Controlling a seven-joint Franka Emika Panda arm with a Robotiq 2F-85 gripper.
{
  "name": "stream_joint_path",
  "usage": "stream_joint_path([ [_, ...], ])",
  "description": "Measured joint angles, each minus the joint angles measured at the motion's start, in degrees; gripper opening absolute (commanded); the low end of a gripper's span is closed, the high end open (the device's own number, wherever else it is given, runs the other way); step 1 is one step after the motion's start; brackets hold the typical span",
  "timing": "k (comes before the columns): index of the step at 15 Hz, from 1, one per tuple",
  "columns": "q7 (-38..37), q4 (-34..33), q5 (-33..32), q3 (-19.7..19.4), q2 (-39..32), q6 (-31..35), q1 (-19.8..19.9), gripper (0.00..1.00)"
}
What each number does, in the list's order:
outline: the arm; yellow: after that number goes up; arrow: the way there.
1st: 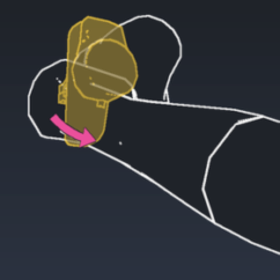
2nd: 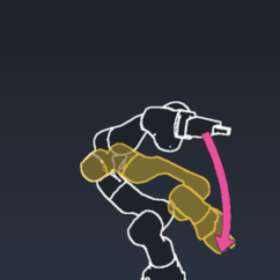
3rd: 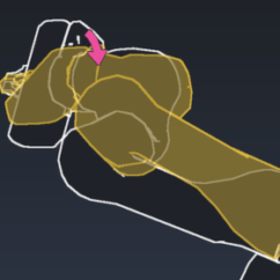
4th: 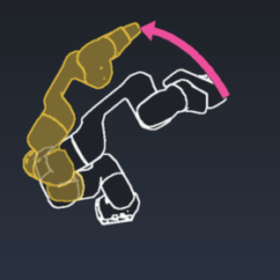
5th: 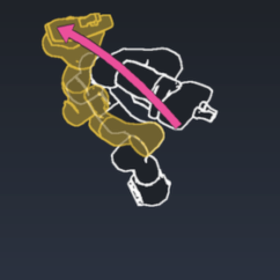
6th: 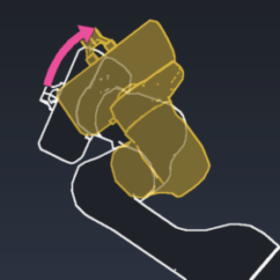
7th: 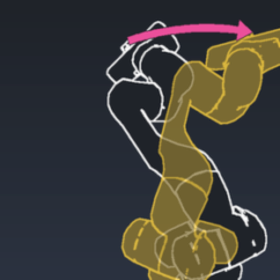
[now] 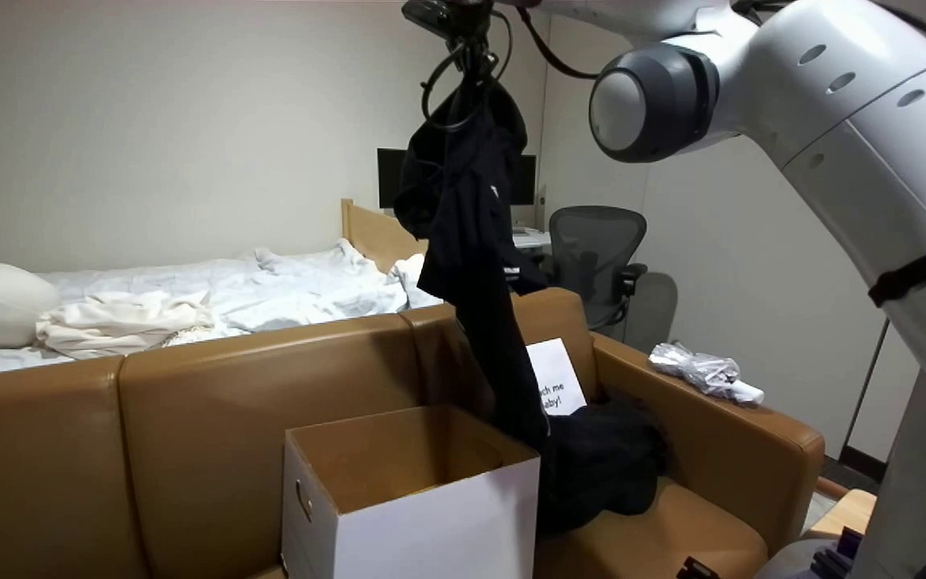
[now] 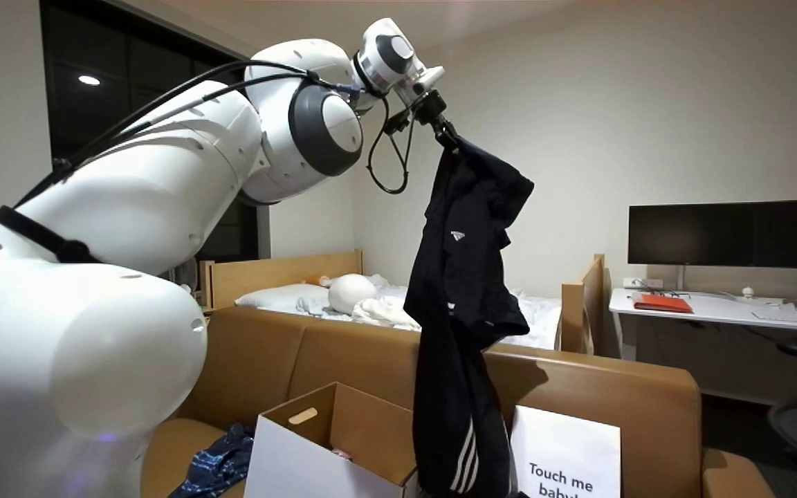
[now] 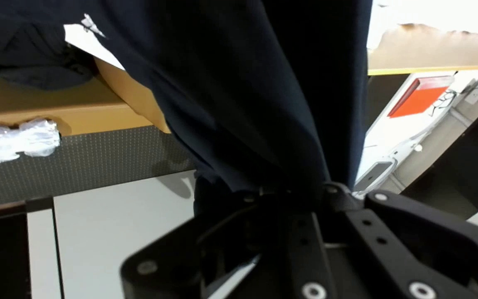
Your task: Pick the cloth and put it in the box
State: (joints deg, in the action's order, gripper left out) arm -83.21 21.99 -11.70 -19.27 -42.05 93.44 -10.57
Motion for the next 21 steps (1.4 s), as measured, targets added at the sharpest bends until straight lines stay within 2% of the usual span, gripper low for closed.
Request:
stream_joint_path([
  [11,-37.7,-0.1,-0.5,-4.2,4.1,-1.3,-11.9,0.01],
  [16,-53.0,-0.1,-2.4,-7.9,4.5,-1.3,-16.6,0.01],
  [21,-65.9,-0.1,-7.6,-13.4,5.0,-1.3,-21.3,0.01],
])
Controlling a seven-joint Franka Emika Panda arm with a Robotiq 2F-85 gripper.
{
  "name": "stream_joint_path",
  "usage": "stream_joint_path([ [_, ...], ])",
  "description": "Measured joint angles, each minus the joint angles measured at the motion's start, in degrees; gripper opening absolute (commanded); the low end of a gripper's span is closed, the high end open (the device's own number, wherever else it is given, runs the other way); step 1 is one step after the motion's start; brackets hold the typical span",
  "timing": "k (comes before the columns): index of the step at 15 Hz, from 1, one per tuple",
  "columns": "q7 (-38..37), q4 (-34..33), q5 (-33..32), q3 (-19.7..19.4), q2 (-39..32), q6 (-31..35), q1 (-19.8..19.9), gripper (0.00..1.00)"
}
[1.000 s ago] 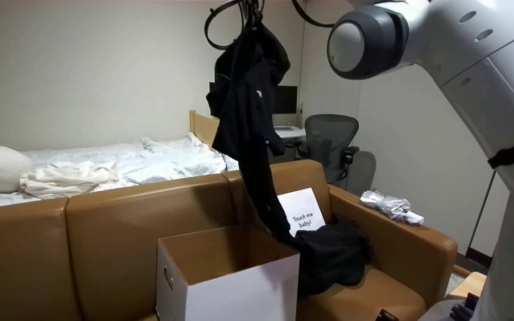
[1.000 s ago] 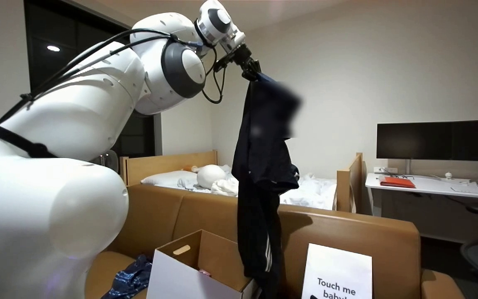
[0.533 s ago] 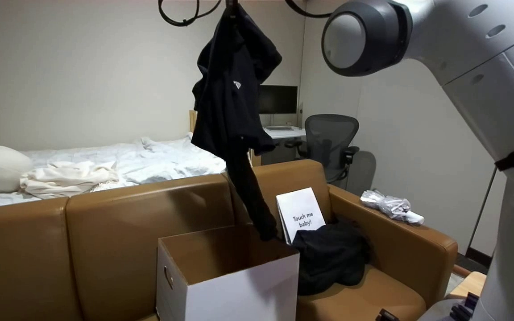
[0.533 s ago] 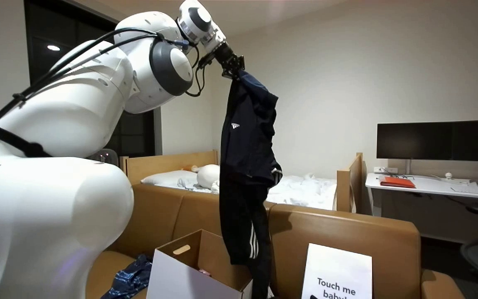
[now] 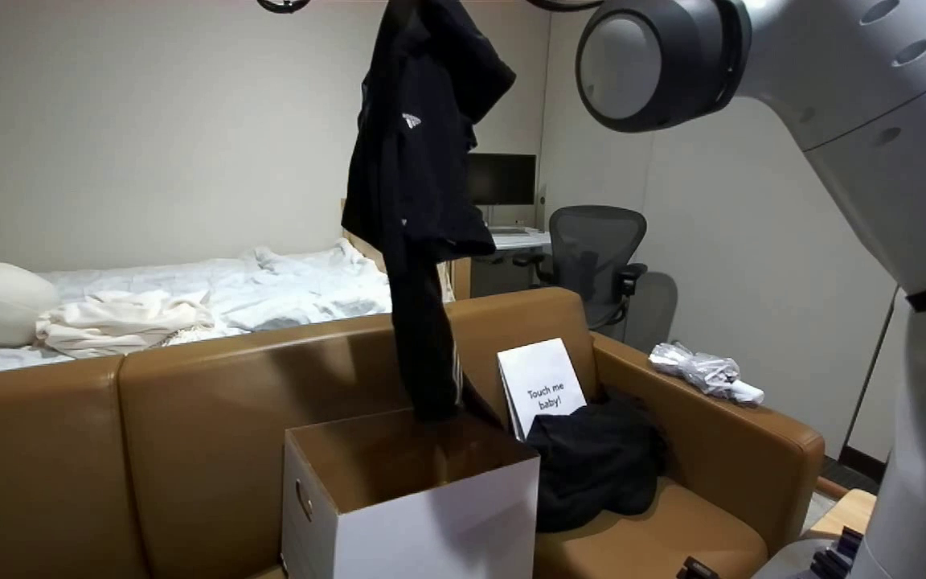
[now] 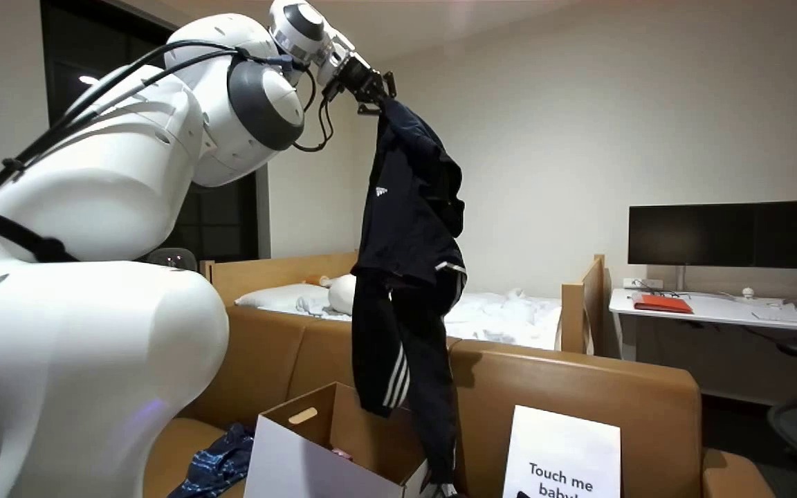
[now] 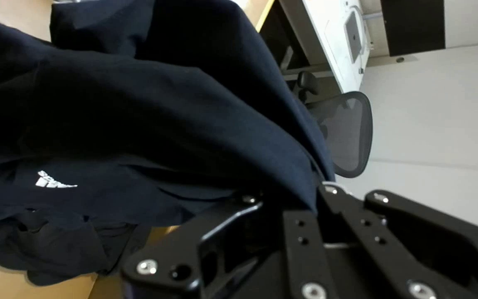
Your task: Pick the cloth and put it in the box
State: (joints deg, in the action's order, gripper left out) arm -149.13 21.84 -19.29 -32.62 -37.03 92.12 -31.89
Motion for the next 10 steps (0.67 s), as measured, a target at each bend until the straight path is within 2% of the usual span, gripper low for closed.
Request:
stream_joint_path([
  [1,-0.4,-1.4,1.8,-3.4,-0.4,-1.0,-0.5,0.01],
  [8,-0.1,-2.4,15.0,-36.2,1.5,-2.6,-6.2,0.01],
  [10,-0.1,-2.1,17.8,-43.1,1.4,-3.3,-8.1,0.02],
])
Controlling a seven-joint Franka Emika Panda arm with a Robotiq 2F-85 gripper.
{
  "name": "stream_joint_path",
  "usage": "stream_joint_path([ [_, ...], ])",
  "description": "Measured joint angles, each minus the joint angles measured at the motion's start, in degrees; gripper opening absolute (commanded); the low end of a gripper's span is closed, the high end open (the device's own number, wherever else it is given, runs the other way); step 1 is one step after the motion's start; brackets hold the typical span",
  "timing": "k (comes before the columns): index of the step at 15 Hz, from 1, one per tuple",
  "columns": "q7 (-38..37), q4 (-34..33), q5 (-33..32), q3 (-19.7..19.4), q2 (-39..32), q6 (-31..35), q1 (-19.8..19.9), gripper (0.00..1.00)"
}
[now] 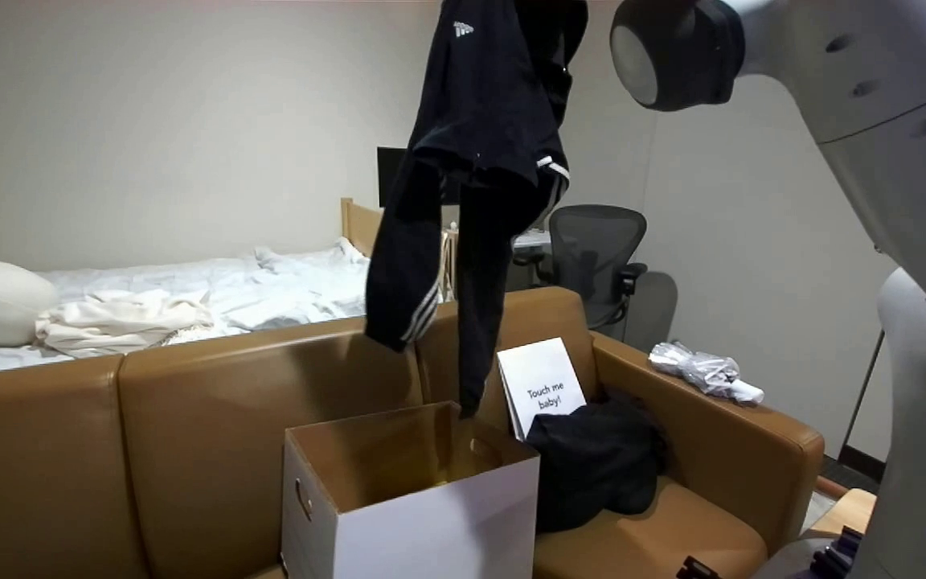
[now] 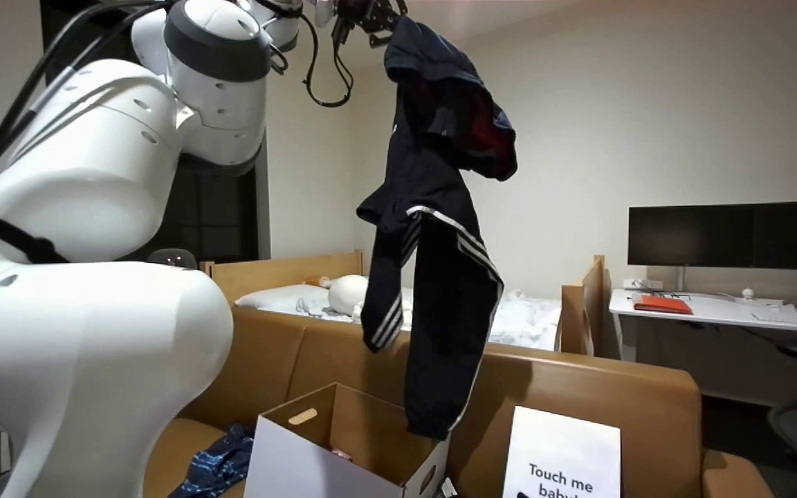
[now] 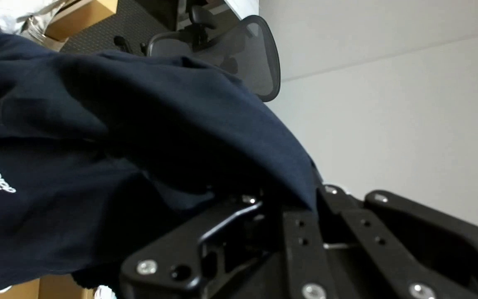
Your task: Pick the cloth and put it in the box
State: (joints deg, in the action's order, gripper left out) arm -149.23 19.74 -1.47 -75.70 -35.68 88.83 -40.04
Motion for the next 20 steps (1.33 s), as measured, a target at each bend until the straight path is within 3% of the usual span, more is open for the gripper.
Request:
stream_joint_path([
  [2,0.1,1.2,0.2,-1.6,-0.4,-0.3,-2.4,0.01],
  [11,0.1,3.4,0.2,-0.8,-5.5,-0.1,-8.7,0.01],
  [20,1.1,3.8,-1.3,-1.7,-6.2,-0.2,-9.7,0.01],
])
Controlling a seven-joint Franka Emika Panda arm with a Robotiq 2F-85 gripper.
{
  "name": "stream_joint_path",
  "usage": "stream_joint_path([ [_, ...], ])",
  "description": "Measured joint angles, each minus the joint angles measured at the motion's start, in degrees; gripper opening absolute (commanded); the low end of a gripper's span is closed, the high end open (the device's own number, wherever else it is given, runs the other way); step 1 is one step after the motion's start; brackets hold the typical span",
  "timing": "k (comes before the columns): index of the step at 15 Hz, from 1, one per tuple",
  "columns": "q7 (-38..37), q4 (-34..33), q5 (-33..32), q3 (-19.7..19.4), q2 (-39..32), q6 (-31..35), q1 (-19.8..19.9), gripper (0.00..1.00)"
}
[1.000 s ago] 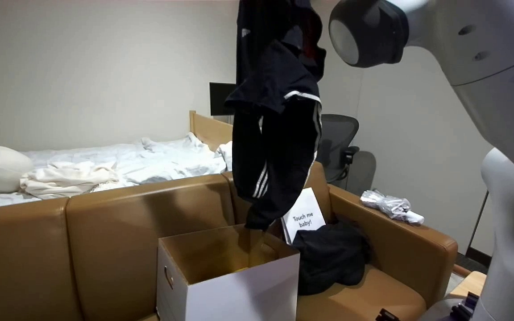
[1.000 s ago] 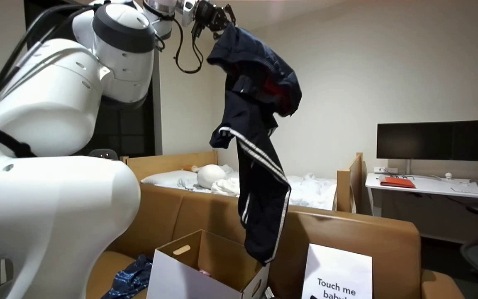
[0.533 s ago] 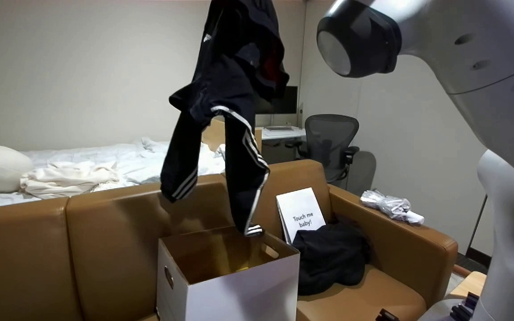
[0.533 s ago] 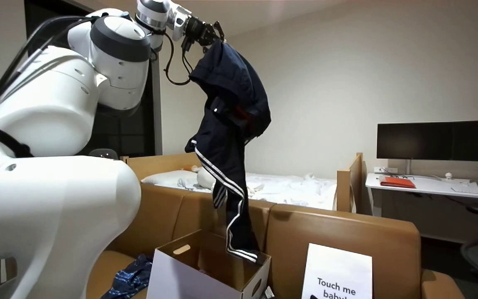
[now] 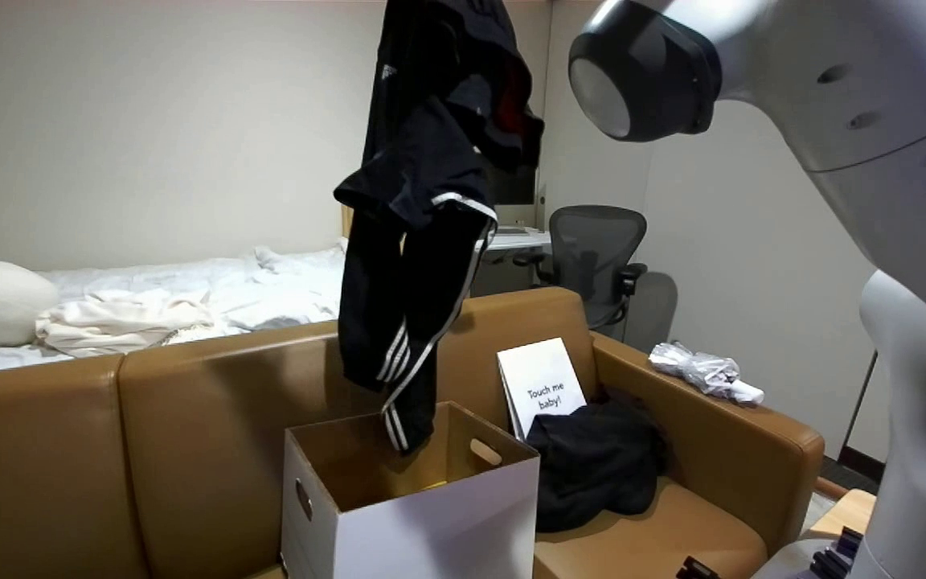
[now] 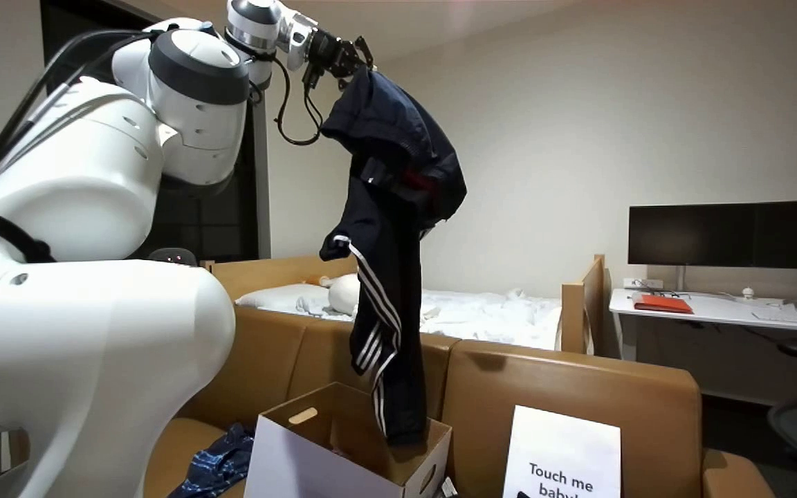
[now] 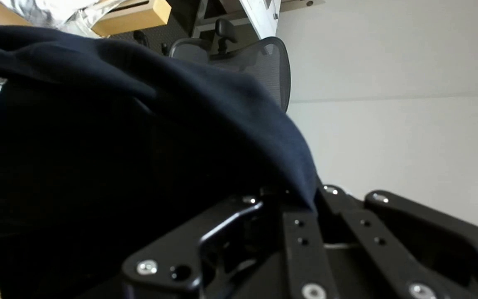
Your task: Pick the cloth and put it in the box
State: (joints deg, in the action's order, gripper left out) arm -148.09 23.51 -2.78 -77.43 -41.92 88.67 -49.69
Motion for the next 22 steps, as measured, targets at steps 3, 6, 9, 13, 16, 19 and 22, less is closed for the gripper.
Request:
stream_joint_path([
  [3,2.8,0.0,-1.6,-0.4,-0.5,0.0,0.0,0.01],
  [6,6.9,0.1,-2.6,-0.5,-0.6,0.2,0.1,0.01],
  [9,11.2,0.7,-2.4,-0.3,-0.5,0.3,1.0,0.01],
  [13,14.6,0.3,3.3,8.0,1.1,-1.1,7.8,0.01],
  [16,18.4,0.3,6.4,14.0,1.6,-2.3,11.8,0.02],
  [19,22.2,-1.0,8.5,18.1,2.3,-3.7,13.0,0.01],
  [22,25.1,-1.2,11.5,21.3,3.5,-4.3,12.5,0.01],
])
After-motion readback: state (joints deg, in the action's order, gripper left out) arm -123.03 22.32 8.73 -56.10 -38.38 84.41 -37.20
